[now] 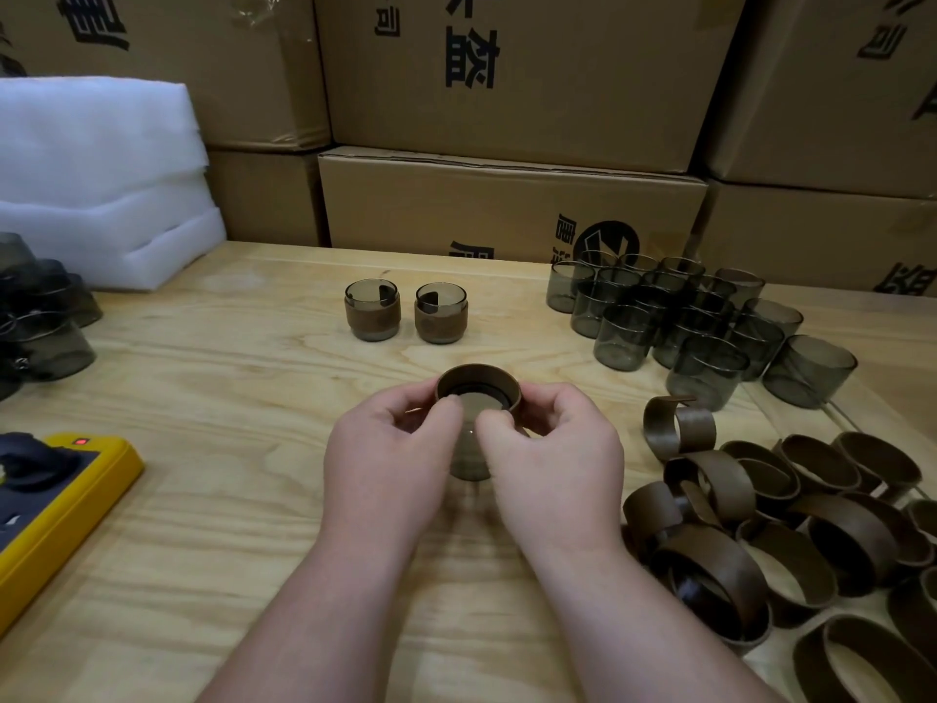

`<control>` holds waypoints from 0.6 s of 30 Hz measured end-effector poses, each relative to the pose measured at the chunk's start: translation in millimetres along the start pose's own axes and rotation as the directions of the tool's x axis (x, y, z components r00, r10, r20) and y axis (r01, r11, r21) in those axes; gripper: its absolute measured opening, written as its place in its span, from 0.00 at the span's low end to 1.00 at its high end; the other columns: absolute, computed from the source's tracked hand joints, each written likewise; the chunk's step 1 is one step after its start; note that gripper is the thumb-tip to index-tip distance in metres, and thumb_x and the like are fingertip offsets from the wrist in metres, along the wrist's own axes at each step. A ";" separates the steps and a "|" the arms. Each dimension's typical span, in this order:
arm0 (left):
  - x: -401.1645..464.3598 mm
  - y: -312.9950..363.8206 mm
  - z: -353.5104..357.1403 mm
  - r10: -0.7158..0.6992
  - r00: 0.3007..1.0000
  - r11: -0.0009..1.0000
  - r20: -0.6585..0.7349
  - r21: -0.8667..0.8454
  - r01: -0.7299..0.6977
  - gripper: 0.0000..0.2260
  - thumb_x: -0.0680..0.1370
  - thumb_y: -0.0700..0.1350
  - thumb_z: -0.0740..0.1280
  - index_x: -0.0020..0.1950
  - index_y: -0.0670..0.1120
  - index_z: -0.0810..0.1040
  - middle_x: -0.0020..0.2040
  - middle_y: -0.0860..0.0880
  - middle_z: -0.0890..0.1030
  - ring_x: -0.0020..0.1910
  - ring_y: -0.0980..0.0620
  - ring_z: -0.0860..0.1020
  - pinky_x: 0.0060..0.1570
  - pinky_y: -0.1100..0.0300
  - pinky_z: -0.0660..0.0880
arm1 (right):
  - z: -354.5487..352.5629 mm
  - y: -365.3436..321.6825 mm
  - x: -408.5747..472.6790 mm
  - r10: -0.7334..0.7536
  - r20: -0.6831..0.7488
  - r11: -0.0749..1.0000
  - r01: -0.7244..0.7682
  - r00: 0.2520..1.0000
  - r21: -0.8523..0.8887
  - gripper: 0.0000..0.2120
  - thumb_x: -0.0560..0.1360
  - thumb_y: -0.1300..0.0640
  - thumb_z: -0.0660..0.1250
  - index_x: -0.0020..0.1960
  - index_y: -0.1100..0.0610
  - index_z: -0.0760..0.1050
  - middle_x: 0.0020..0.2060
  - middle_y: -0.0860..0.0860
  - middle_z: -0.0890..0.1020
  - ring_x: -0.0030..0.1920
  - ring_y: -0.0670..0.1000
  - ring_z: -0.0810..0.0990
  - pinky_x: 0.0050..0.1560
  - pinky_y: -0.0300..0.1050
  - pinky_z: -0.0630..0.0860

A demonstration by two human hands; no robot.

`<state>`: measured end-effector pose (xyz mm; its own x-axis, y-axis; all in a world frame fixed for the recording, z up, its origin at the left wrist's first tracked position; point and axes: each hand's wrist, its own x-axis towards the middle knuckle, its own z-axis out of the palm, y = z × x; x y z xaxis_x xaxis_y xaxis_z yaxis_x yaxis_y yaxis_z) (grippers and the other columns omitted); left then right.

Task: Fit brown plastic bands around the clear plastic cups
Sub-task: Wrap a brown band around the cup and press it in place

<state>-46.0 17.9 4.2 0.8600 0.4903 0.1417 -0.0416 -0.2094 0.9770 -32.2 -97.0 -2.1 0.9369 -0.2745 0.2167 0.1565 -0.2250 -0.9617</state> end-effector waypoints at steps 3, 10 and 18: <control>0.0 -1.8 2.0 0.013 0.999 0.999 0.031 0.044 -0.014 0.06 0.76 0.49 0.72 0.51 0.54 0.87 0.45 0.59 0.86 0.45 0.65 0.82 0.42 0.72 0.73 | -2.2 1.5 1.7 0.037 0.016 0.999 -0.037 0.999 -0.002 0.04 0.70 0.51 0.74 0.44 0.46 0.81 0.39 0.34 0.84 0.40 0.35 0.81 0.33 0.26 0.72; -3.5 -2.8 2.1 0.068 0.997 0.992 0.026 0.106 -0.071 0.15 0.82 0.52 0.63 0.39 0.50 0.80 0.35 0.57 0.81 0.36 0.61 0.77 0.33 0.66 0.69 | -3.6 2.8 4.5 0.040 0.051 0.999 -0.042 0.998 0.033 0.10 0.81 0.52 0.67 0.42 0.48 0.81 0.37 0.38 0.84 0.43 0.32 0.79 0.36 0.23 0.70; -0.7 -6.1 2.6 0.053 0.997 0.982 0.053 0.179 -0.062 0.10 0.82 0.49 0.63 0.40 0.56 0.76 0.33 0.58 0.79 0.34 0.58 0.75 0.35 0.56 0.66 | -2.7 3.5 5.7 0.075 0.094 0.996 -0.070 0.993 -0.050 0.10 0.81 0.54 0.63 0.42 0.48 0.77 0.35 0.41 0.82 0.41 0.31 0.76 0.32 0.30 0.67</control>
<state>-45.0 16.6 -2.3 0.8825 0.4327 0.1843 -0.0025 -0.3875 0.9218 -27.2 -102.0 -3.8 0.9712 -0.2015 0.1274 0.0744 -0.2513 -0.9651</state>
